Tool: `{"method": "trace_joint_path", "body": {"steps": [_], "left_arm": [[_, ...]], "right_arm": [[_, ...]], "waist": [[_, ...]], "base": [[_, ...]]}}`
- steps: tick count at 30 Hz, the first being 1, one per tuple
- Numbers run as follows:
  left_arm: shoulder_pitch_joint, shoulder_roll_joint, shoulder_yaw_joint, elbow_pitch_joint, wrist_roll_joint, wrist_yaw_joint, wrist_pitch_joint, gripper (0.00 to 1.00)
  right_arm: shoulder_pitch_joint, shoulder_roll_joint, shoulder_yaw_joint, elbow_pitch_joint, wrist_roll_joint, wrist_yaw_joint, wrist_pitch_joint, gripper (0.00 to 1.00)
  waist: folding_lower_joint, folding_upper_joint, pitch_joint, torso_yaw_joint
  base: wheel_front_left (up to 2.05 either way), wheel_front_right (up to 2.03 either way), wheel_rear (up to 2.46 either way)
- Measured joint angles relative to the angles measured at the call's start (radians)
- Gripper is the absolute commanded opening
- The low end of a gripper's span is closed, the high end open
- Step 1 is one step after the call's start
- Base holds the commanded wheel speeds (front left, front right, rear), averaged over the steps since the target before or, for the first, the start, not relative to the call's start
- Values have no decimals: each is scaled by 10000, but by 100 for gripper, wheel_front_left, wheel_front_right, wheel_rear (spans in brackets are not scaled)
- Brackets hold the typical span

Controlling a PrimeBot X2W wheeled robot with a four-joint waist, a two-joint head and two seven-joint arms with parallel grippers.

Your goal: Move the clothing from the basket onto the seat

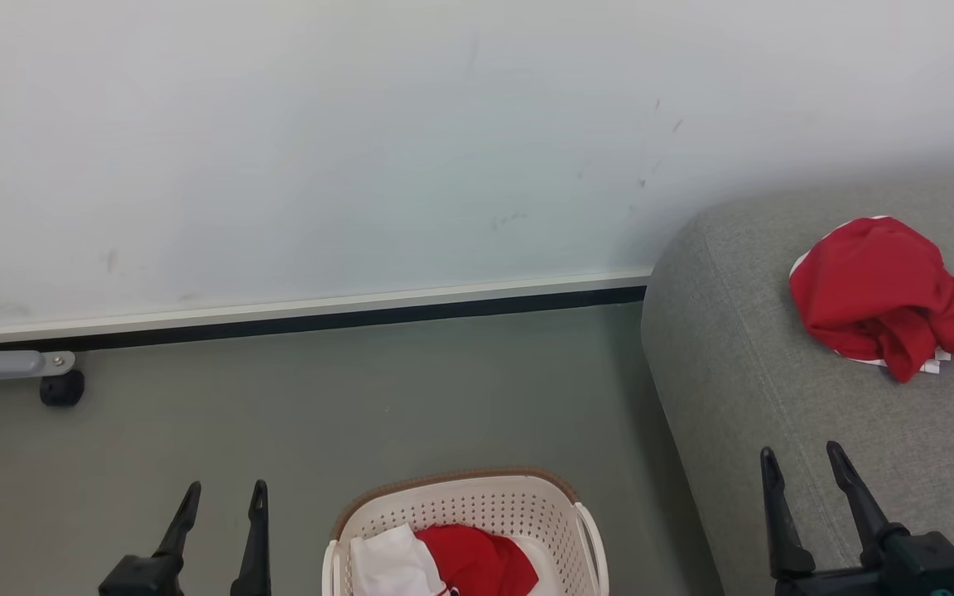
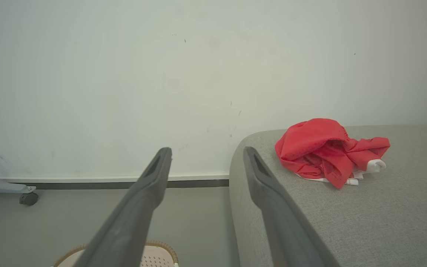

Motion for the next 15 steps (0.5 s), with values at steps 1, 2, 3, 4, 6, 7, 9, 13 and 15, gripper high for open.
{"method": "trace_joint_path", "body": {"steps": [1, 2, 3, 4, 6, 7, 9, 13, 15], "left_arm": [[41, -13, 17, -19, 36, 0, 0, 100], [60, -29, 29, -38, 59, 0, 0, 100], [63, -38, 40, -71, 67, 0, 0, 100], [63, -56, 61, -105, 92, 0, 0, 100], [64, -92, 88, -157, 148, 0, 0, 100], [65, -100, 94, -186, 150, 0, 0, 100], [72, -115, 113, -245, 159, 0, 0, 100], [176, -127, 211, -414, 244, 0, 0, 100], [255, -123, 291, -506, 280, 0, 0, 100]], "right_arm": [[0, 4, -21, -13, 2, 0, 0, 100], [0, 4, -48, -27, 13, 0, 0, 100], [0, 2, -75, -42, 15, 0, 0, 100], [0, 2, -90, -48, 15, -2, 0, 100], [0, 2, -102, -73, 15, -2, 0, 100], [0, 4, -105, -94, 15, -6, 0, 100], [0, 4, -121, -142, 17, -10, 0, 100], [71, 2, -155, -268, 17, -12, 0, 100], [85, 2, -153, -366, 17, -12, 0, 100]], "waist": [[0, 0, 9, -1], [0, 0, 18, 0], [0, 0, 26, 1], [0, 0, 36, 2], [0, 0, 54, 7], [0, 0, 64, 10], [0, 0, 86, 19], [0, 0, 187, 36], [0, 0, 273, 40]], "base": [[0, 0, 0], [0, 0, 0], [0, 0, 0], [0, 0, 0], [0, 0, 0], [0, 0, 0], [0, 0, 0], [0, 0, 0], [0, 0, 0]]}}
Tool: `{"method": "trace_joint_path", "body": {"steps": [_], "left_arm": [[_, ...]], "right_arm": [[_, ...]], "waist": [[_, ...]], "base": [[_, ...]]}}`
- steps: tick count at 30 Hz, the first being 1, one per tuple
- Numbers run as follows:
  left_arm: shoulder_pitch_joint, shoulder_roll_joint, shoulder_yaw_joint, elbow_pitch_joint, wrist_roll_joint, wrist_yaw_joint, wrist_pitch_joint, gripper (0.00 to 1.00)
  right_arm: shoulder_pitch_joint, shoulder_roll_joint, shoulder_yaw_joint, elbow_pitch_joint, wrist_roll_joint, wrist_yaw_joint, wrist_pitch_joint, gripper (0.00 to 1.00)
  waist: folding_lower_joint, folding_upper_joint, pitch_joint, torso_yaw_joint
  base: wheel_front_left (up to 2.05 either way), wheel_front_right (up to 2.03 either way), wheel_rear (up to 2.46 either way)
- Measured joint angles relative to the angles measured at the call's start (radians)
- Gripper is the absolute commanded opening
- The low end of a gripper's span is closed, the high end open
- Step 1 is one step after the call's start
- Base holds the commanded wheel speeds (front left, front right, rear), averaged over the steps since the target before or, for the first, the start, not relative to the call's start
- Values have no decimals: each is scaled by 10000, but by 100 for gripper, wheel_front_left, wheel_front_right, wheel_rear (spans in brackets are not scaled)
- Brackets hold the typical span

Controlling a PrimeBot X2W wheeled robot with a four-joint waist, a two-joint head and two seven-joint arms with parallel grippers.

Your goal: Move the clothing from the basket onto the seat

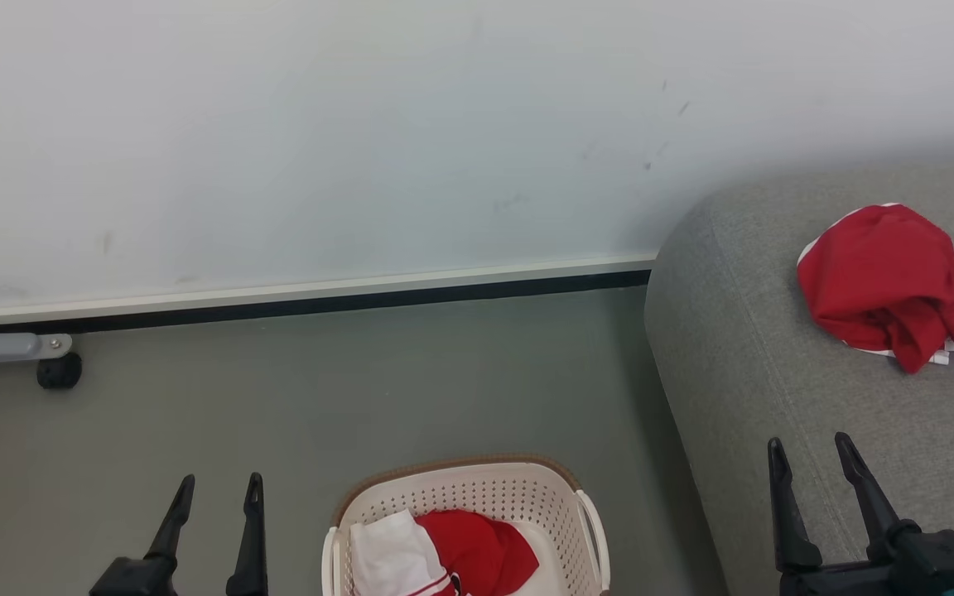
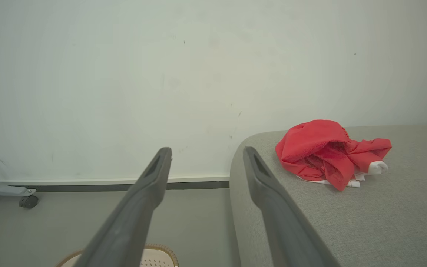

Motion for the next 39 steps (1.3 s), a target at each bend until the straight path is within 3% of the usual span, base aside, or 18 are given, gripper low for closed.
{"method": "trace_joint_path", "body": {"steps": [16, 28, 39], "left_arm": [[-933, -127, -700, -38, 573, -52, 178, 100], [-2219, -658, -1929, 1939, 1187, -458, 1097, 100], [-3256, -1060, -2499, 3672, 1659, -554, 1739, 100]], "right_arm": [[-718, -182, -138, -470, -6, 29, 0, 100], [-1964, -288, -121, -917, -38, 153, 10, 100], [-2836, -282, -36, -1258, -226, 205, 100, 100]], "waist": [[2, 1, 1536, -145], [3, 2, 3158, -606], [2, 2, 4571, -1176]], "base": [[0, 0, 0], [0, 0, 0], [0, 0, 0]]}}
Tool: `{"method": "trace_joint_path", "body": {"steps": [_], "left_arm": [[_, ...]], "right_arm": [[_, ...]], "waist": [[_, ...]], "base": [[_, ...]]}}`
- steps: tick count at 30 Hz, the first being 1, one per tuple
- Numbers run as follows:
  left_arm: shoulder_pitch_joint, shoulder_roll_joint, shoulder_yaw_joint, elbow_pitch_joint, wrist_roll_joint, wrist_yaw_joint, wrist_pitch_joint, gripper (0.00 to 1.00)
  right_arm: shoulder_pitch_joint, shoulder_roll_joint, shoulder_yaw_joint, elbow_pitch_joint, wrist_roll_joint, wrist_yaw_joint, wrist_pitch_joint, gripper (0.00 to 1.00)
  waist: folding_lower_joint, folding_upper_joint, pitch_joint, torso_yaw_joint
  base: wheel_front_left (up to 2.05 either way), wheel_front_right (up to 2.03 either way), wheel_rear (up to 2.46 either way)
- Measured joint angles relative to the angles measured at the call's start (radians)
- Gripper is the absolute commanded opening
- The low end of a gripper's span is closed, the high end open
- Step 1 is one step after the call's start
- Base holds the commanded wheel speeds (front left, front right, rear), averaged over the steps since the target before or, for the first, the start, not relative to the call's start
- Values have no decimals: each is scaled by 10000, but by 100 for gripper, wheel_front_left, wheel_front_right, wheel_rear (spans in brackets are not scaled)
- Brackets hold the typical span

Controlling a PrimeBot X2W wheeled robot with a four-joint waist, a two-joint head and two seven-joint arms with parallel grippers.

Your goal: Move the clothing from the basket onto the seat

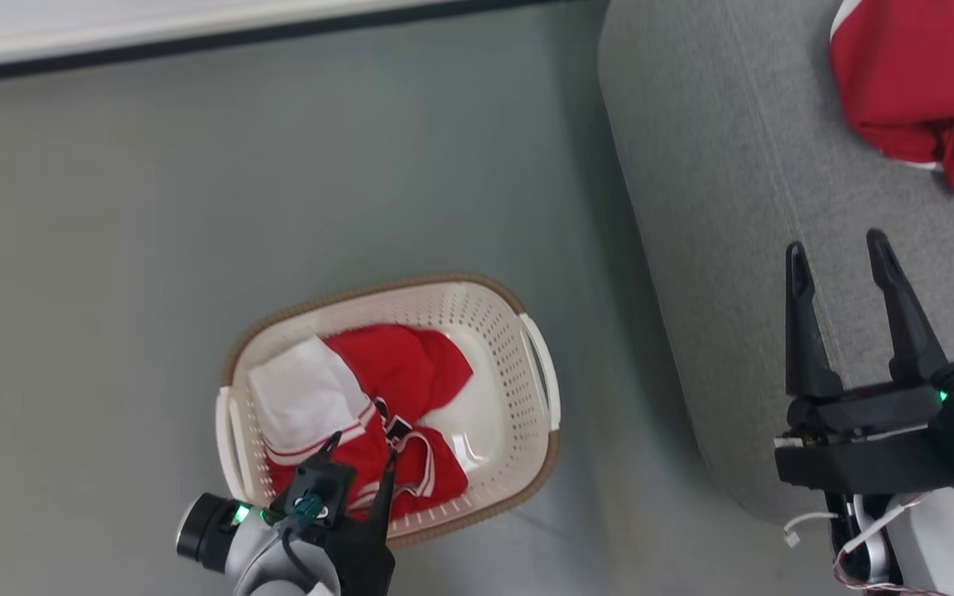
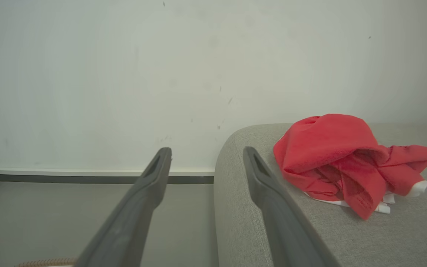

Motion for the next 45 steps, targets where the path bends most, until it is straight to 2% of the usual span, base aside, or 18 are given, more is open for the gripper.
{"method": "trace_joint_path", "body": {"steps": [12, 33, 45], "left_arm": [[-1511, 0, -44, 1166, 403, -54, 318, 100], [-4066, 485, 382, 2610, 1310, 454, 1009, 100], [-5303, 732, 677, 3122, 1910, 545, 1181, 100]], "right_arm": [[-889, 59, 119, -462, -38, 77, 2, 100], [-2521, 336, 215, -951, -178, 134, -12, 100], [-3342, 545, 217, -926, -217, 159, -86, 100]], "waist": [[0, 1, 1607, -456], [0, 0, 4409, -881], [-1, 0, 5904, -971]], "base": [[0, 0, 0], [0, 0, 0], [0, 0, 0]]}}
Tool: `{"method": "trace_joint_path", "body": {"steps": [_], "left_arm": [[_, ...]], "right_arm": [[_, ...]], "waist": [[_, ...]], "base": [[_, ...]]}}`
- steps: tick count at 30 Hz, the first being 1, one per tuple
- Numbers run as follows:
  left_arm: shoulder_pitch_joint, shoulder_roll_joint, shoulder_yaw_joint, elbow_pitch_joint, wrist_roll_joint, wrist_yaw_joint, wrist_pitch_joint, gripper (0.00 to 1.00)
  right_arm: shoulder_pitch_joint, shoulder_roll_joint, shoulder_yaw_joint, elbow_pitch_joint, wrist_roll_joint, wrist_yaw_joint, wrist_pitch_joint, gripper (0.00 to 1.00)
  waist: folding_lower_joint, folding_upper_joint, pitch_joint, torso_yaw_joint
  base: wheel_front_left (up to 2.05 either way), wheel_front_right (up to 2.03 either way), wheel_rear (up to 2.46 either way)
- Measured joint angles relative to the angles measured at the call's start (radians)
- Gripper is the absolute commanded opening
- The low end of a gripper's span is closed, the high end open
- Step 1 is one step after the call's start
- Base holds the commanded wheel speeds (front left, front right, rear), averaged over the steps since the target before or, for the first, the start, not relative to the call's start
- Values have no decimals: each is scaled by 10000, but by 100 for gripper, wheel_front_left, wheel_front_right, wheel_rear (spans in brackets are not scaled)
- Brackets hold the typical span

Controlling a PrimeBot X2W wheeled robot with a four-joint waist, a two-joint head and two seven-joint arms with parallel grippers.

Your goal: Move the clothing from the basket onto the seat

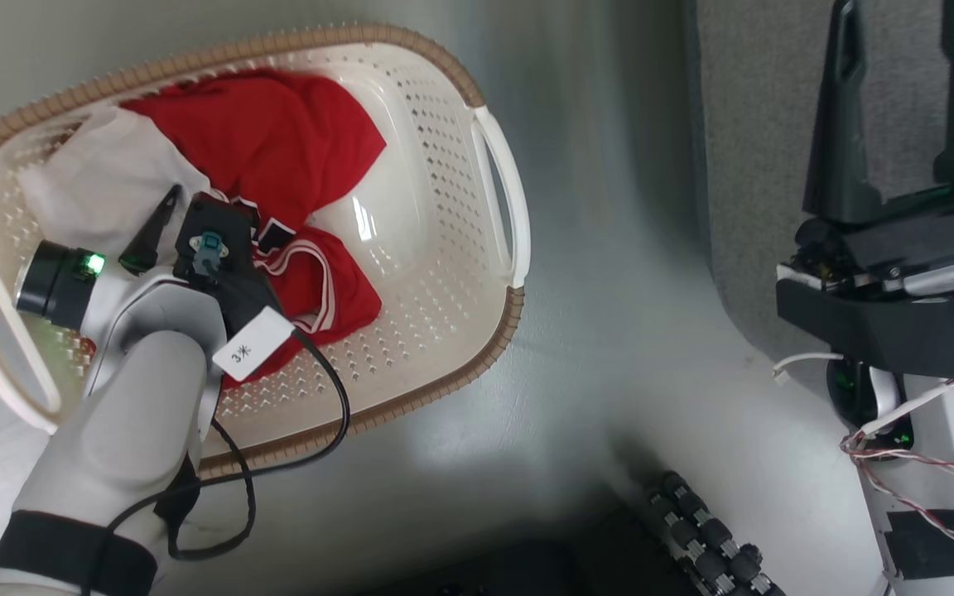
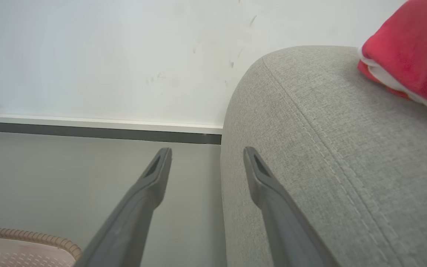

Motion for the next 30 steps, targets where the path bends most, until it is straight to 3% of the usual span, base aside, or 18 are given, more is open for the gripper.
{"method": "trace_joint_path", "body": {"steps": [5, 6, 7, 8, 9, 25, 30], "left_arm": [[-174, -119, 153, 309, 90, 2, 0, 100], [-215, -150, 209, 393, 100, 2, 0, 91], [-266, -174, 249, 453, 134, 2, 0, 44], [-312, -196, 282, 487, 169, 2, -2, 17], [-344, -209, 301, 502, 176, 0, -17, 0], [-441, -1208, 274, 437, 90, -2, -1743, 0], [-398, -1335, 100, 86, -88, -387, -2424, 0]], "right_arm": [[-196, 36, -10, 71, -52, 0, -81, 100], [-202, 50, -8, 84, -65, 0, -107, 100], [-221, 56, -8, 102, -90, 0, -109, 100], [-253, 59, -4, 127, -107, 0, -115, 100], [-296, 61, -8, 159, -109, 2, -117, 100], [-586, 240, 59, 1496, -140, 228, -167, 100], [-586, 242, 121, 2013, -142, 414, -100, 100]], "waist": [[-2, -2, 370, -48], [-2, -2, 416, -61], [-2, -2, 453, -76], [-2, -2, 483, -91], [-3, -3, 504, -107], [-2, -2, -262, 35], [-1, -2, -805, 191]], "base": [[0, 0, 0], [0, 0, 0], [0, 0, 0], [0, 0, 0], [0, 0, 0], [0, 0, 0], [0, 0, 0]]}}
